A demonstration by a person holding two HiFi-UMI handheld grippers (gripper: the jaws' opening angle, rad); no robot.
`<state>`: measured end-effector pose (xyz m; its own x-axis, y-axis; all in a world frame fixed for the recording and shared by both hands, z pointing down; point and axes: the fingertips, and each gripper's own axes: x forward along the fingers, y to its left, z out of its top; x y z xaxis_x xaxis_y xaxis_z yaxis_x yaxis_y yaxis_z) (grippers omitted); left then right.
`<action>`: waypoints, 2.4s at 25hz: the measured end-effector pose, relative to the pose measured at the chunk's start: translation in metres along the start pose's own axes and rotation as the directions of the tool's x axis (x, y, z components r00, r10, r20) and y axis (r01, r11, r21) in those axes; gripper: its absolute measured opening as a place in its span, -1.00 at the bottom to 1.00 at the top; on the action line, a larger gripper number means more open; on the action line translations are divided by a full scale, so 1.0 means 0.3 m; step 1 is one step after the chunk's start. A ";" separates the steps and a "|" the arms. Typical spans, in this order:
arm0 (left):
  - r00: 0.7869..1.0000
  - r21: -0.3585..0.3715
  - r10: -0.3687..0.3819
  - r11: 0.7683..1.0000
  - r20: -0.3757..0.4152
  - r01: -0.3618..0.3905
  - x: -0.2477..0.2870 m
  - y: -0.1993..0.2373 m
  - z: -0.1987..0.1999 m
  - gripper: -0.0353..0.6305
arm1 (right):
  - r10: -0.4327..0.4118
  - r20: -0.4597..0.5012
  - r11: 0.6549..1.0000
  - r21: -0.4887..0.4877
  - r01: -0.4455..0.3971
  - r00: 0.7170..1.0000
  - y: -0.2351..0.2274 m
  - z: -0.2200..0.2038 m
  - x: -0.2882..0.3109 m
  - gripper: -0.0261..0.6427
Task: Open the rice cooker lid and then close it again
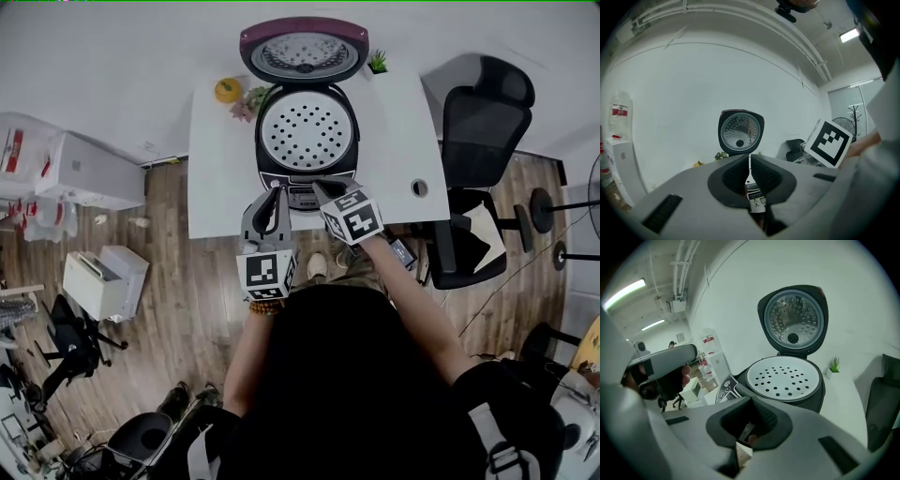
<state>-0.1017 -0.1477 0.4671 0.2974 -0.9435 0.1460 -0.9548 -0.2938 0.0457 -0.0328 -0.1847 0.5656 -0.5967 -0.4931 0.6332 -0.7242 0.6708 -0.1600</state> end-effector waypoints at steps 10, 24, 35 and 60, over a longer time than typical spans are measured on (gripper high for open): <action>1.000 0.005 0.015 1.000 0.000 -0.015 -0.006 0.016 0.004 -0.79 | 0.037 0.000 0.998 0.040 -0.037 0.999 -0.001 0.000 -0.001 -0.84; 1.000 0.012 0.008 1.000 -0.006 -0.008 0.007 0.005 0.005 -0.80 | 0.047 0.007 0.998 0.052 -0.048 0.999 0.000 0.000 -0.005 -0.84; 1.000 0.007 0.018 1.000 -0.006 -0.018 0.005 0.016 0.003 -0.79 | -0.009 0.021 0.999 -0.042 0.009 1.000 0.007 -0.002 -0.004 -0.84; 1.000 0.002 0.011 1.000 -0.013 -0.011 -0.004 0.014 -0.006 -0.79 | 0.021 0.375 0.992 -0.122 0.027 0.927 0.014 0.165 -0.220 -0.83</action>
<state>-0.1059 -0.1476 0.4689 0.2867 -0.9446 0.1596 -0.9580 -0.2836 0.0426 -0.0136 -0.1768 0.4857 -0.6977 -0.6509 0.2992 -0.6926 0.7197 -0.0494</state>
